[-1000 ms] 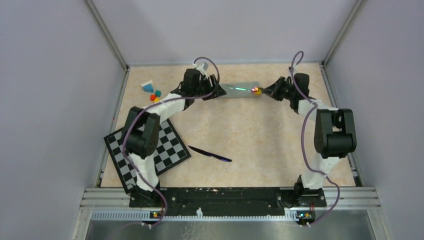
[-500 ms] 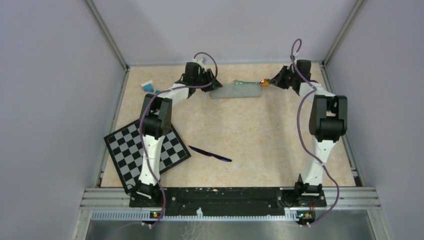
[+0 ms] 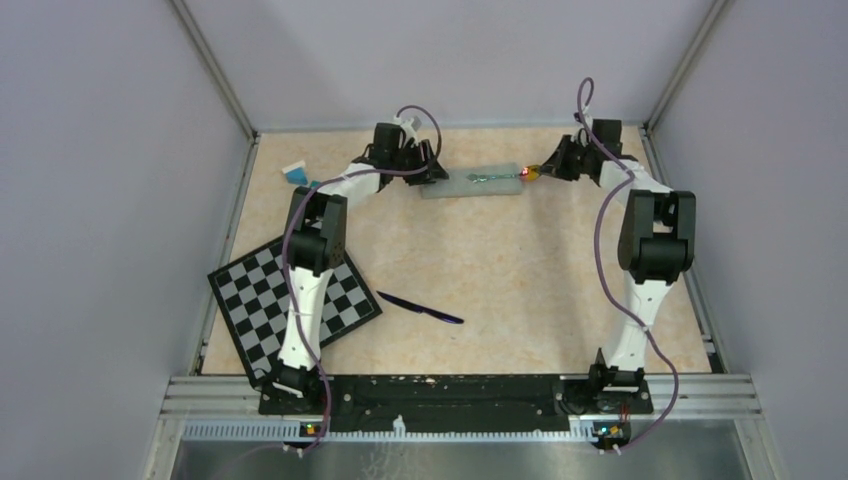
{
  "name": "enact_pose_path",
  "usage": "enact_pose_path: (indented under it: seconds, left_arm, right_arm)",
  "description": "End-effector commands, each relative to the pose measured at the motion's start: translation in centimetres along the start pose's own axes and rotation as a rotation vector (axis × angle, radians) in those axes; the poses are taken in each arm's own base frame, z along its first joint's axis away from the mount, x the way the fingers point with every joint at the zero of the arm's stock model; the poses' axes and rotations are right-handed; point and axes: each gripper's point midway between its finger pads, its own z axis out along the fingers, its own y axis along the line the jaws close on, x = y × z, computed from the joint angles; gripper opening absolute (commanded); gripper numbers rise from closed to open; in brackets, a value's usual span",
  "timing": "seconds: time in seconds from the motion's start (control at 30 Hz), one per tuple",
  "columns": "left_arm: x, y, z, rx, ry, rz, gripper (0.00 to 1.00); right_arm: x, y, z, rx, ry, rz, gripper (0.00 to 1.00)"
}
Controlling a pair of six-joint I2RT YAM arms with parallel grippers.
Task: Fold the napkin into a case and place the utensils inside
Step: Insert the spoon into the folded napkin.
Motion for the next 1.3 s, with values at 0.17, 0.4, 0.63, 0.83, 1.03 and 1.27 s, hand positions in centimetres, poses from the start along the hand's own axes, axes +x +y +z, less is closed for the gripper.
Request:
enact_pose_path:
  seconds: [0.17,0.4,0.63,0.83,1.03,1.27]
  left_arm:
    - [-2.5,-1.0,-3.0,-0.065,-0.048,0.091,0.54]
    - [-1.8,1.3,-2.4,-0.126,-0.021,0.096,0.53]
    - [-0.8,3.4,-1.3,-0.17,0.014,0.098,0.49]
    - [-0.3,4.4,-0.7,-0.183,0.027,0.107,0.47]
    - [-0.6,4.4,-0.6,-0.185,0.019,0.123,0.47]
    - [-0.9,4.0,-0.7,-0.176,0.013,0.127,0.47]
  right_arm:
    - [-2.0,2.0,0.7,-0.092,-0.004,-0.089,0.0]
    - [-2.2,2.6,2.2,-0.115,0.005,-0.109,0.0]
    - [-1.2,4.6,4.0,-0.147,0.04,-0.146,0.0]
    - [-1.6,6.2,4.7,-0.181,0.039,-0.18,0.0]
    - [-0.9,7.6,6.5,-0.225,0.089,-0.205,0.0]
    - [-1.0,8.6,7.5,-0.253,0.08,-0.163,0.0]
